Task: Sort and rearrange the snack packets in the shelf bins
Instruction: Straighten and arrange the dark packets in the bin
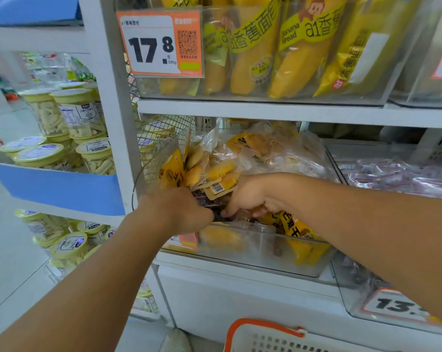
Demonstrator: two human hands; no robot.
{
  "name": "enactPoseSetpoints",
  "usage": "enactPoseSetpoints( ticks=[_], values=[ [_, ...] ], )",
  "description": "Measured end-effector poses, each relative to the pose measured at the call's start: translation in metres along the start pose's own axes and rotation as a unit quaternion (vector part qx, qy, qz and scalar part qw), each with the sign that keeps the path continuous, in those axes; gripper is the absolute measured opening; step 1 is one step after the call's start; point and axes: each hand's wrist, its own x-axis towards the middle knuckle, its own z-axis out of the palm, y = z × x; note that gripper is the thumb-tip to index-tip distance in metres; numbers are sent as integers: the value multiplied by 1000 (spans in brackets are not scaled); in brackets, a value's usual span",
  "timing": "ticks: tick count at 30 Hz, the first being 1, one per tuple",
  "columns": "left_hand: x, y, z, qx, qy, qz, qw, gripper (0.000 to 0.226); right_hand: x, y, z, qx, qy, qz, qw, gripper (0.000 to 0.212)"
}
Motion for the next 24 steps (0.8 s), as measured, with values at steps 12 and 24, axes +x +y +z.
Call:
enactPoseSetpoints(
  ticks=[12,24],
  values=[
    [3,5,5,13,14,17,1000,85,-1,11,-13,70,17,-17,997,73],
    [9,1,2,7,54,48,997,41,25,-5,4,174,-20,-30,984,32]
  ],
)
